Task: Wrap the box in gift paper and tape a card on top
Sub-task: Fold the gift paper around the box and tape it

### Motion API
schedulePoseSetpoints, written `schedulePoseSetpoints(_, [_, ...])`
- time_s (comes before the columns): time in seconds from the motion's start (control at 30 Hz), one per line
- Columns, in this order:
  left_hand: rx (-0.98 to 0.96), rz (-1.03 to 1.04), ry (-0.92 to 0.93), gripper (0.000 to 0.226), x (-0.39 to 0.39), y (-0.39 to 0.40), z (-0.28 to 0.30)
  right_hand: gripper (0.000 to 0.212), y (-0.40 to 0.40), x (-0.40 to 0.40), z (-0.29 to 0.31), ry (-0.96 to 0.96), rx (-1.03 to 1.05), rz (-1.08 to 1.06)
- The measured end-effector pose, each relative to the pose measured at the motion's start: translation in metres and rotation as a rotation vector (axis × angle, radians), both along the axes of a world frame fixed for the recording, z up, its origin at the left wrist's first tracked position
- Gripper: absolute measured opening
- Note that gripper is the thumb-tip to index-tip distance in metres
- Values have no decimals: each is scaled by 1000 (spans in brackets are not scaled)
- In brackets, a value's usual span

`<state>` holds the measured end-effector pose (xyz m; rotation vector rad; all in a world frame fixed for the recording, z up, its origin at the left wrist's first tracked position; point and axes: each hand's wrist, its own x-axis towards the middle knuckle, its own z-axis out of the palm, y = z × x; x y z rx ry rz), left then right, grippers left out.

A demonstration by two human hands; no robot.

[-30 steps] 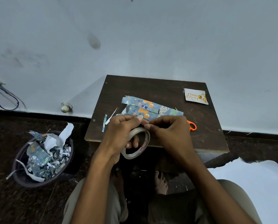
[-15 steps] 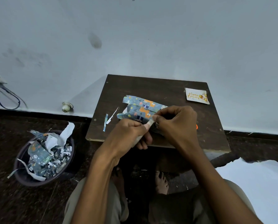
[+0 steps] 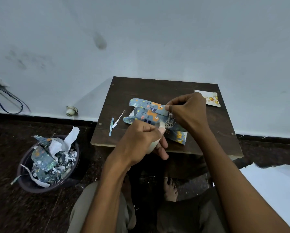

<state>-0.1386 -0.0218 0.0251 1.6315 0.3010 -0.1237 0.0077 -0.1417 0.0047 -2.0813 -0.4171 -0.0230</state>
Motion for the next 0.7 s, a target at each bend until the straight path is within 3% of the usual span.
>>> schedulePoseSetpoints(0.23, [75, 89, -85, 49, 2, 3, -5, 5, 6, 8, -4, -27, -70, 34])
schedulePoseSetpoints(0.7, [39, 155, 9, 50, 7, -5, 0, 7, 13, 6, -16, -130, -174, 2])
